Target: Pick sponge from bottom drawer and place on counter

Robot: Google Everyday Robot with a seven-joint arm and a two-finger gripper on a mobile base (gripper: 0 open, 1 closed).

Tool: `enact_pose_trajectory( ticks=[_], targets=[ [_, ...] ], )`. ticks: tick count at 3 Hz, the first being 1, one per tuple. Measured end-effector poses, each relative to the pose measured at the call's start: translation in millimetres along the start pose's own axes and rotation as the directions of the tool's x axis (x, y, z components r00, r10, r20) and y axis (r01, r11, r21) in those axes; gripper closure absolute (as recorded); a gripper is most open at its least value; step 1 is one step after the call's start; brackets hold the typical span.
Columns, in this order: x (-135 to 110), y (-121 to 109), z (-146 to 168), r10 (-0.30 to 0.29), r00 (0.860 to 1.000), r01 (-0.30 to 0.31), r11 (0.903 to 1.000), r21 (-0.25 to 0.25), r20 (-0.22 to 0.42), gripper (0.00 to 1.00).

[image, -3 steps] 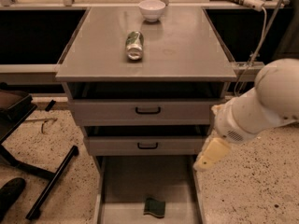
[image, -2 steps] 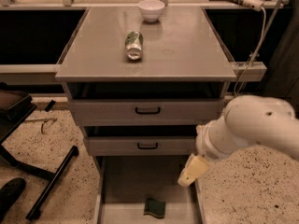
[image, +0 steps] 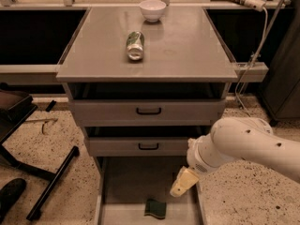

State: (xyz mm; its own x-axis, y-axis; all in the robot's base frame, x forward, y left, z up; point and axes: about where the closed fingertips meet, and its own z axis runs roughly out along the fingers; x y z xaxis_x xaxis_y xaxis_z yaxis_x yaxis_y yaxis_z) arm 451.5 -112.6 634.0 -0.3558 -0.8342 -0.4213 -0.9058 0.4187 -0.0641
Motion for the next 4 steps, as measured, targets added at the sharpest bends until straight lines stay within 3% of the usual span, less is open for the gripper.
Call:
enact_pose_trajectory(
  ticks=[1,2,3,4],
  targets=[
    [15,-1,29,0.028,0.999,-0.027,0.9987,-0.044,0.033,0.0],
    [27,-7,76,0.048,0.989,-0.033,0.9939,-0.105,0.143,0.0],
    [49,1,129,0.06,0.972,-0.023,0.9866,-0.162,0.226,0.0],
    [60,26,162,0.047,0.964,0.008,0.9784,-0.207,0.26,0.0]
  ],
)
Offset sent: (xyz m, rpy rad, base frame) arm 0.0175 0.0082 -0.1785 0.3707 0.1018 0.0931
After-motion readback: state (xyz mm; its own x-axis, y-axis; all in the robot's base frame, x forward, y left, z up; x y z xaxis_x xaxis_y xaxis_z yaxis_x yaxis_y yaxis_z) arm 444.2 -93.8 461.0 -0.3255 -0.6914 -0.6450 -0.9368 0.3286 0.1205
